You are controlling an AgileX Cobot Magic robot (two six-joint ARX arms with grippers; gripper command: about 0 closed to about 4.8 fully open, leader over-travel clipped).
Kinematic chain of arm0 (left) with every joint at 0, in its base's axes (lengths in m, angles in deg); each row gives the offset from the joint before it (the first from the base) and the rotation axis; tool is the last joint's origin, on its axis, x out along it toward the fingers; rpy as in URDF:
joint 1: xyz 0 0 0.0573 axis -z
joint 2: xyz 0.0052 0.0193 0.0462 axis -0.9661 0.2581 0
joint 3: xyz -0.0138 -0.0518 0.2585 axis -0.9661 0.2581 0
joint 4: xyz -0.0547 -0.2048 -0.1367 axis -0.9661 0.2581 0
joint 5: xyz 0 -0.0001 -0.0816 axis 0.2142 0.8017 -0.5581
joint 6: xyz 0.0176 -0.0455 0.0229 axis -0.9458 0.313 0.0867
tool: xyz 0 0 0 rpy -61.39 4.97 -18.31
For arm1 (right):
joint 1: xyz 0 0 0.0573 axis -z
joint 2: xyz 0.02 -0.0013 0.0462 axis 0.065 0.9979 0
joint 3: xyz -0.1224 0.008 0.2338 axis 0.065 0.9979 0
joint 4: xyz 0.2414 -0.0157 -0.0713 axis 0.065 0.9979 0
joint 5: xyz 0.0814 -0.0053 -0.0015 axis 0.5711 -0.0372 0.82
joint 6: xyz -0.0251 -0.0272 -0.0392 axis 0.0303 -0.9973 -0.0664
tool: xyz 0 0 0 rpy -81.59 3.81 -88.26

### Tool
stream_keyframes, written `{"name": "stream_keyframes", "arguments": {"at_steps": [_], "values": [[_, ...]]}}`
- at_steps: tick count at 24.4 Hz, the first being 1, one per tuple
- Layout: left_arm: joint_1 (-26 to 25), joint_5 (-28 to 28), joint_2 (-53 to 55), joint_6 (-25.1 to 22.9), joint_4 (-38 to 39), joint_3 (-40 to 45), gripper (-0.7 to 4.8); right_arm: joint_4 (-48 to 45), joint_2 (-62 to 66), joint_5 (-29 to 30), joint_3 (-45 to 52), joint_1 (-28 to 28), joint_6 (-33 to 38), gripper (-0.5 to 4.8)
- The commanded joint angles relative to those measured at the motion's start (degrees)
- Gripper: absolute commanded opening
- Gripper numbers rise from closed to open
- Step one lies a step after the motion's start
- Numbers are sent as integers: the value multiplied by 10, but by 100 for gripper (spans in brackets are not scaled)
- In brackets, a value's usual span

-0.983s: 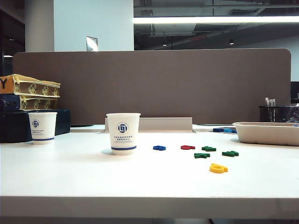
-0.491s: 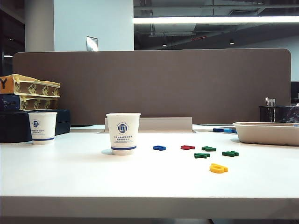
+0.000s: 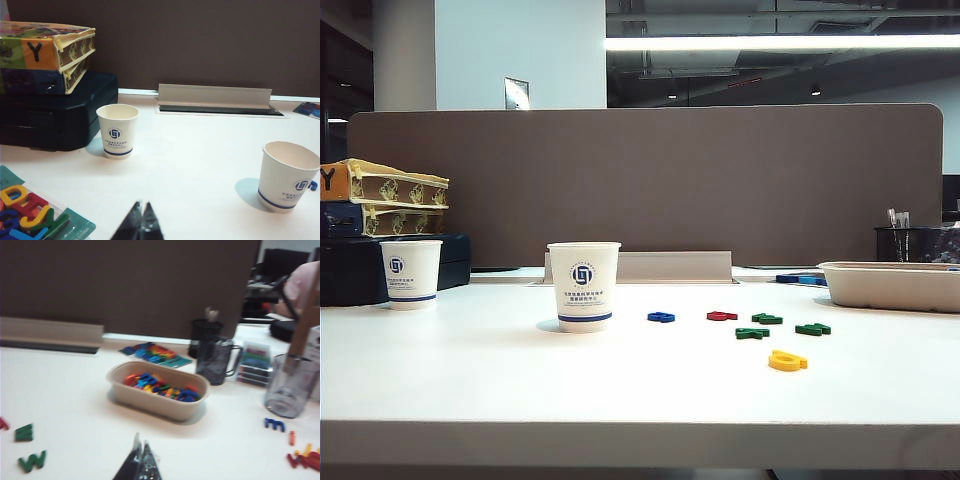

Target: Pick up the letter "c" and put it in the paper cup.

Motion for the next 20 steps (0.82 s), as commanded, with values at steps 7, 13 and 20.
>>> {"name": "stream_keyframes", "arguments": {"at_steps": [7, 13, 20], "values": [[-1, -4, 0, -2, -7, -2, -6, -22, -20, 7, 2, 53, 2, -1], [-1, -4, 0, -2, -7, -2, -6, -42, -20, 23, 2, 70, 2, -1], [-1, -4, 0, -2, -7, -2, -6, -68, -20, 68, 2, 70, 17, -1]]}}
